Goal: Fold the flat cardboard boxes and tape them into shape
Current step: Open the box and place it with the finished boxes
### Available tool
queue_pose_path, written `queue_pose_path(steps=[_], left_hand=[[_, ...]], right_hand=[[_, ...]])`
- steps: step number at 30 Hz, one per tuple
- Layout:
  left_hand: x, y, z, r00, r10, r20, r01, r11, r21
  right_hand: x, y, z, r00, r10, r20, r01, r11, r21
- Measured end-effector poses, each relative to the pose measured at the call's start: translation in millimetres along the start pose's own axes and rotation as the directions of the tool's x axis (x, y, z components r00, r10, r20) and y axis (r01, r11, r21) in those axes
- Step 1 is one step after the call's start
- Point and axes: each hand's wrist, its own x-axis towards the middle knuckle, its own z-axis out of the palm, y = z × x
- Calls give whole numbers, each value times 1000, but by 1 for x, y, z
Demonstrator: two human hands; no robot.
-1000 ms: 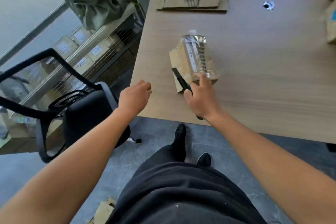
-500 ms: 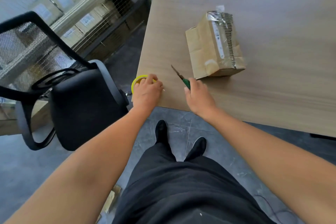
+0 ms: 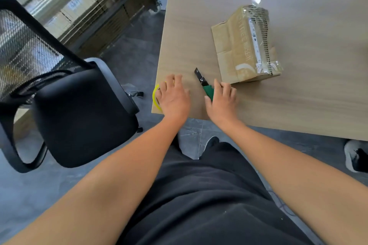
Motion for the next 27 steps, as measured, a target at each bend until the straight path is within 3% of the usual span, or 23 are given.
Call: queue_pose_path(steps=[3,6,9,15,20,23,27], left_hand=[[5,1,-17,999,29,40,-28,1000,-9],[10,18,-34,992,125,-30,-126,990,-65],[22,52,-42,972,228,-50,-233,967,-103],[64,152,-41,894,440,-87,-447,889,-101],[124,234,-32,844,536,-19,-536,844,5],[156,251,-23,860,504,76,-509,860,50],[168,239,-11,914,400,65,-401,916,-3]], right_hand=[[-4,-2,-28,982,-103,-157,128,979,159],[-2,13,-60,941,-130,-312,214,943,254],[10,44,-88,922,-126,-367,244,923,297],[79,116,-138,959,-91,-269,175,936,307],[151,149,-160,958,-175,-226,249,898,361],[183,155,-156,947,-286,-147,322,844,428],[211,153,-141,914,-406,-11,341,751,565]])
